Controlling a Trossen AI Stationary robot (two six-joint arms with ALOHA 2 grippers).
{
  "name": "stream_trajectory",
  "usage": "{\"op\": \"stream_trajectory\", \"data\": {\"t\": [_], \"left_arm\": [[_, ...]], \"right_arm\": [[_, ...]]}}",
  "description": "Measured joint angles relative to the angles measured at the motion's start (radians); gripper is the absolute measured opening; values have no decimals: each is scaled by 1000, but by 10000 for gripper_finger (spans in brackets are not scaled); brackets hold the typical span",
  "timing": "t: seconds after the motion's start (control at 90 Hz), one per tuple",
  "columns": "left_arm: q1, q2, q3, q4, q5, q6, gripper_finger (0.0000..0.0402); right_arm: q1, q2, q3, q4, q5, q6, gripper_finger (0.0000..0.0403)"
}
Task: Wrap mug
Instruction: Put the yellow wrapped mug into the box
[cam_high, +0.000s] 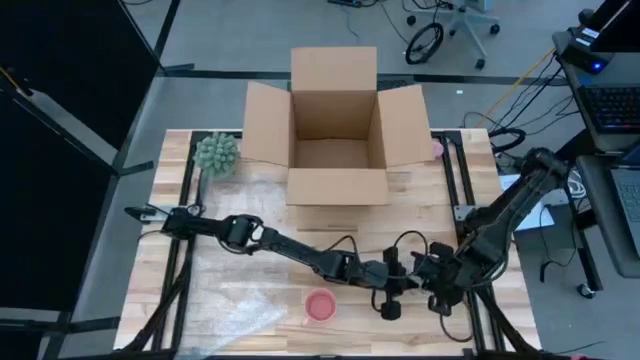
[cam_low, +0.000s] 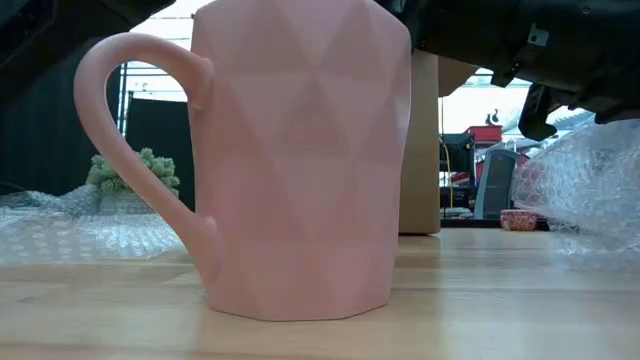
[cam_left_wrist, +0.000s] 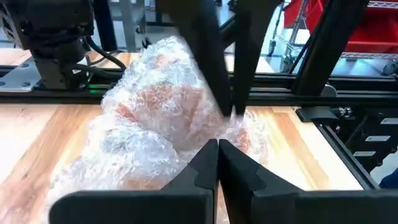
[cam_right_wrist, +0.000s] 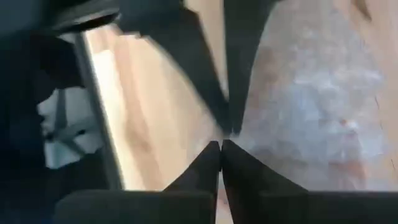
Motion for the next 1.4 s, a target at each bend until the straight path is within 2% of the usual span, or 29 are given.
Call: {"op": "stream_trajectory", "data": {"t": [0.2,0.3,0.4,0.578,0.756,0.944,1.078,1.167,1.289,1.4], "left_arm": [[0,0,0,1,1,0,0],[0,0,0,1,1,0,0],[0,0,0,2,1,-1,0],[1,0,0,3,1,-1,0],[1,0,0,3,1,-1,0],[1,0,0,3,1,-1,0],[1,0,0,4,1,-1,0],[1,0,0,4,1,0,0],[2,0,0,4,1,0,0],[1,0,0,4,1,0,0]], "right_arm": [[3,-37,44,-162,20,44,5],[2,-41,43,-219,70,53,19],[-8,-40,25,-225,127,48,56],[-56,-40,-1,-223,216,-7,147],[-113,-34,-1,-152,225,-82,200],[-114,29,-19,-130,210,-121,206],[-105,64,-68,-113,107,-122,201],[-81,71,-84,-113,82,-100,199],[-64,71,-106,-105,76,-70,199],[-62,70,-165,-30,76,-66,199]]}}
